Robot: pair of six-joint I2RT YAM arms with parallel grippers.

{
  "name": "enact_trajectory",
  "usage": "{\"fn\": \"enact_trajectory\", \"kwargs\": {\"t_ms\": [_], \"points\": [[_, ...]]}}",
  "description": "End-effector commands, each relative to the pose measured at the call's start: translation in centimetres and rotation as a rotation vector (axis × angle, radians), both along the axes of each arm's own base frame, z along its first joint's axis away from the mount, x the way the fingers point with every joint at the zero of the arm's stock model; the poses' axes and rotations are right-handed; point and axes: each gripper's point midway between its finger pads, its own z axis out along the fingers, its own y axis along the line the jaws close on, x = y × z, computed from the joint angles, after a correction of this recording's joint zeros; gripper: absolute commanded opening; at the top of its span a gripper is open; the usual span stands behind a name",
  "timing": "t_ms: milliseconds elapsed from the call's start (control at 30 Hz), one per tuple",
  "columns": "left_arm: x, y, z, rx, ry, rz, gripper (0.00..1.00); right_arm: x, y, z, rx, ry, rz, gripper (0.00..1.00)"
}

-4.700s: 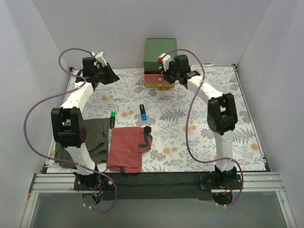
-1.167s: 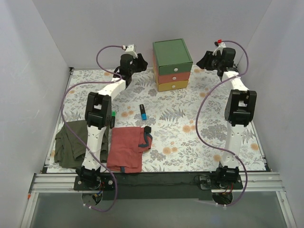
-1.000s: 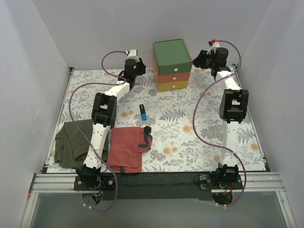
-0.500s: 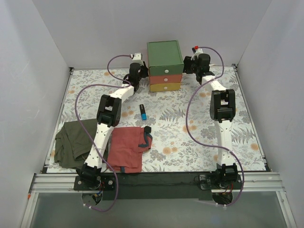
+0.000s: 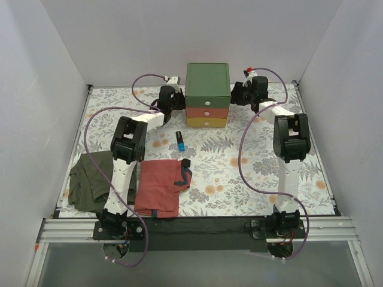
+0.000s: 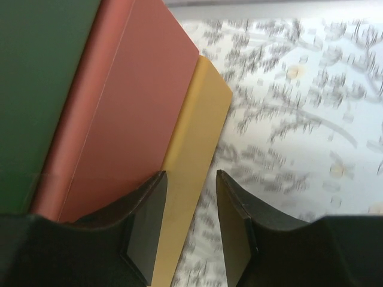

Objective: Sort the stationery into containers
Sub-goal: Move the storage box to the center of the board.

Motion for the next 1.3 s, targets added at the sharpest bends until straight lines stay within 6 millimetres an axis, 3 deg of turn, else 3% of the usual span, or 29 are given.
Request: {"fn": "enact_trajectory", "kwargs": {"t_ms": [0,100,133,167,200,233,300,333,367,400,433,467,533,567,600,633,667,700,767,800,867,900,933,1000,1100,1133,1267], "points": [[-10.4,-10.9,9.4,-0.149,-0.042,-0.369,0.00,-8.4,7.9,3.4,0.117,0.072,0.272,0.50],[-13.7,-11.5,10.7,-0.160,-0.031,-0.407,0.00,-9.9,7.0,3.5,0.107,0.088,0.271,0.49],[-14.9,-11.3,9.4,-0.152,0.007,-0.411,0.00,-11.1,6.7,3.2,0.097,0.106,0.272,0.49],[-15.8,-11.4,10.3,-0.171,0.011,-0.421,0.00,-11.5,6.4,3.2,0.094,0.110,0.270,0.50],[-16.8,-11.7,10.2,-0.175,0.025,-0.432,0.00,-12.2,6.2,4.1,0.091,0.098,0.271,0.50],[-17.7,-11.7,9.5,-0.173,0.051,-0.436,0.00,-13.1,6.0,3.3,0.084,0.121,0.270,0.50],[-19.1,-11.9,10.5,-0.190,0.063,-0.434,0.00,-14.2,5.6,4.1,0.080,0.112,0.268,0.49],[-19.8,-11.7,9.9,-0.185,0.094,-0.428,0.00,-15.0,5.4,3.6,0.070,0.124,0.272,0.50],[-20.1,-11.4,10.8,-0.189,0.094,-0.416,0.00,-15.5,4.9,3.3,0.059,0.137,0.261,0.50],[-20.5,-11.1,10.9,-0.194,0.116,-0.402,0.00,-15.7,4.4,4.2,0.053,0.119,0.251,0.50],[-21.0,-10.6,10.2,-0.175,0.156,-0.386,0.00,-16.2,3.8,4.1,0.044,0.127,0.237,0.52],[-21.5,-9.9,10.7,-0.165,0.160,-0.370,0.00,-17.1,2.9,2.9,0.010,0.157,0.212,0.52],[-21.7,-7.7,9.7,-0.084,0.194,-0.299,0.00,-18.3,0.9,3.9,-0.029,0.148,0.150,0.54],[-21.5,-5.8,10.6,-0.067,0.181,-0.258,0.01,-20.5,-1.0,1.4,-0.091,0.250,0.090,0.54],[-21.2,-4.3,10.9,-0.046,0.175,-0.218,0.02,-21.6,-2.1,2.8,-0.116,0.229,0.061,0.54],[-21.1,-2.9,11.0,-0.013,0.161,-0.204,0.03,-22.7,-2.8,2.7,-0.147,0.245,0.047,0.55],[-21.4,-1.1,12.0,0.003,0.144,-0.175,0.03,-24.1,-3.6,2.4,-0.182,0.272,0.032,0.56],[-20.2,1.5,12.7,0.016,0.123,-0.119,0.03,-26.4,-4.3,2.5,-0.219,0.289,0.053,0.56],[-18.6,6.1,14.9,0.060,0.050,-0.026,0.03,-28.4,-4.5,2.7,-0.259,0.286,0.086,0.57],[-17.8,7.3,16.4,0.074,0.008,-0.004,0.03,-29.7,-4.8,3.0,-0.285,0.274,0.099,0.57],[-16.2,9.7,18.3,0.146,-0.079,0.032,0.03,-30.3,-5.3,3.4,-0.305,0.263,0.093,0.58],[-15.5,9.9,20.1,0.168,-0.130,0.036,0.03,-30.6,-5.5,3.5,-0.312,0.256,0.096,0.58],[-15.2,10.0,19.9,0.201,-0.130,0.027,0.03,-30.9,-5.8,3.3,-0.327,0.270,0.087,0.58],[-14.5,9.9,19.0,0.253,-0.114,0.003,0.00,-31.2,-6.4,3.1,-0.346,0.281,0.076,0.59],[-15.8,8.4,16.8,0.209,-0.015,-0.084,0.00,-32.8,-6.5,2.9,-0.332,0.309,0.108,0.59],[-16.5,8.1,15.6,0.188,0.024,-0.103,0.00,-34.2,-5.8,2.5,-0.307,0.325,0.165,0.58],[-17.7,6.6,14.2,0.079,0.141,-0.137,0.00,-36.0,-4.6,2.9,-0.263,0.307,0.257,0.55]]}}
